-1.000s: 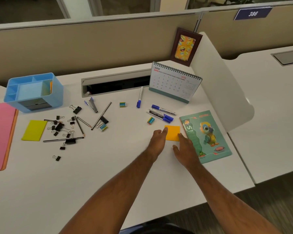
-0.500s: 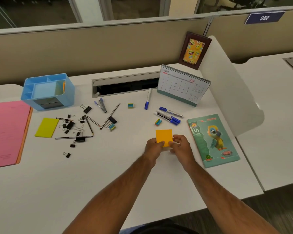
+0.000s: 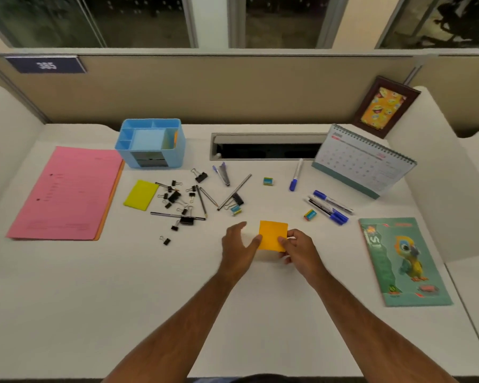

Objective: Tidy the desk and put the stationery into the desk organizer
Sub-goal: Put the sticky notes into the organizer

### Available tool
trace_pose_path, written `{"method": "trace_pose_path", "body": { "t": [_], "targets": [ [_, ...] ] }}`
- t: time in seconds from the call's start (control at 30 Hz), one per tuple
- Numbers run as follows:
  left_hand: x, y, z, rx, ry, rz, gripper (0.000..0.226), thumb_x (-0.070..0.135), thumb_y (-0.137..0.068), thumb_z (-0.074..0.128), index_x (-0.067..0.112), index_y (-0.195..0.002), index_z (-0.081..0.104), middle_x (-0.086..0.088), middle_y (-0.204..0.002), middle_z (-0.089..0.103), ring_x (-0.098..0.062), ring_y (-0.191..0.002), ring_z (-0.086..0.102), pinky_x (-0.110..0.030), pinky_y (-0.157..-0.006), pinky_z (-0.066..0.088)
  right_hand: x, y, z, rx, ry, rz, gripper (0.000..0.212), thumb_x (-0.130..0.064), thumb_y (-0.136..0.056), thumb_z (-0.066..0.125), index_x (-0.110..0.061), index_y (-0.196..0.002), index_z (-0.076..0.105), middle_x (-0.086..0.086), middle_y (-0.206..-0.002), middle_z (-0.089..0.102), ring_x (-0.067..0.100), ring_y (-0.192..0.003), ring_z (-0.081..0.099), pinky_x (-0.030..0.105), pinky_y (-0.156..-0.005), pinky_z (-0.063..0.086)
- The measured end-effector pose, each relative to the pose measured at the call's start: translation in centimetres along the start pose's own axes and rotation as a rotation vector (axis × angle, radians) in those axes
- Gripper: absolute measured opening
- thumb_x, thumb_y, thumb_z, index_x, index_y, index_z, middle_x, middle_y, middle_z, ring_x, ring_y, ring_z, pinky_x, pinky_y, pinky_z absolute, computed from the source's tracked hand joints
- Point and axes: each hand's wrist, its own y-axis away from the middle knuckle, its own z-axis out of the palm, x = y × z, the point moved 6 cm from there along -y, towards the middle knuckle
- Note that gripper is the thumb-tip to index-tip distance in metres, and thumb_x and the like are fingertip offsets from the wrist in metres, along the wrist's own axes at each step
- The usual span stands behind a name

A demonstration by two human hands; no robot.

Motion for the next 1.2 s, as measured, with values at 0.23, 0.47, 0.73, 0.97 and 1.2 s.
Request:
{"method": "trace_pose_path", "body": {
  "t": [0.23,0.47,0.73,0.97,1.2],
  "targets": [
    [-5.5,-1.6,-12.0,0.275,-0.255,0.087,0.075,0.049,-0.088,0.074,0.013,-0.147,0.047,-0.011,-0.153,0.044,-0.03,-0.142,0.038,-0.045,-0.117,0.031,-4.0,-1.4,6.4,-0.108,0.002,-0.035,0.021,-0.021,-0.106,0.052,-0.001,-0.113,0.052,0.014,-0.076,0.074,0.024,-0.06,0.069,0.03,-0.049,0.051],
    [-11.9,-4.0,-21.1,0.373,-0.549,0.014,0.091,0.073,-0.089,0.041,0.005,-0.151,0.044,-0.016,-0.158,0.041,-0.036,-0.149,0.032,-0.053,-0.121,0.025,-10.3,-2.6,12.3,-0.156,0.12,-0.195,0.011,-0.024,-0.108,0.049,-0.014,-0.112,0.053,0.012,-0.074,0.07,0.023,-0.051,0.063,0.027,-0.044,0.046],
    [-16.2,-5.7,-25.4,0.264,-0.567,-0.076,0.087,0.071,-0.098,0.032,0.011,-0.161,0.024,-0.008,-0.171,0.015,-0.031,-0.158,0.008,-0.052,-0.127,0.008,-19.1,-6.1,18.5,-0.132,0.126,-0.288,0.012,-0.016,-0.106,0.049,-0.018,-0.118,0.048,0.01,-0.082,0.07,0.018,-0.048,0.06,0.027,-0.042,0.043],
    [-17.9,-7.3,-25.3,0.229,-0.657,0.037,0.096,0.078,-0.092,0.011,0.015,-0.164,0.013,-0.005,-0.172,0.004,-0.03,-0.159,-0.001,-0.053,-0.127,0.002,-26.9,-10.6,22.5,-0.083,0.222,-0.406,0.015,-0.016,-0.106,0.049,-0.016,-0.121,0.05,0.01,-0.085,0.072,0.015,-0.048,0.061,0.022,-0.039,0.043],
    [-18.1,-8.5,-25.4,0.244,-0.706,0.069,0.098,0.08,-0.094,0.02,0.012,-0.164,0.009,-0.004,-0.173,0.005,-0.028,-0.159,0.001,-0.057,-0.126,0.005,-30.8,-16.7,26.0,-0.01,0.403,-0.384,0.024,-0.015,-0.105,0.044,-0.013,-0.129,0.043,0.013,-0.091,0.072,0.024,-0.056,0.069,0.037,-0.05,0.058]
  ]
}}
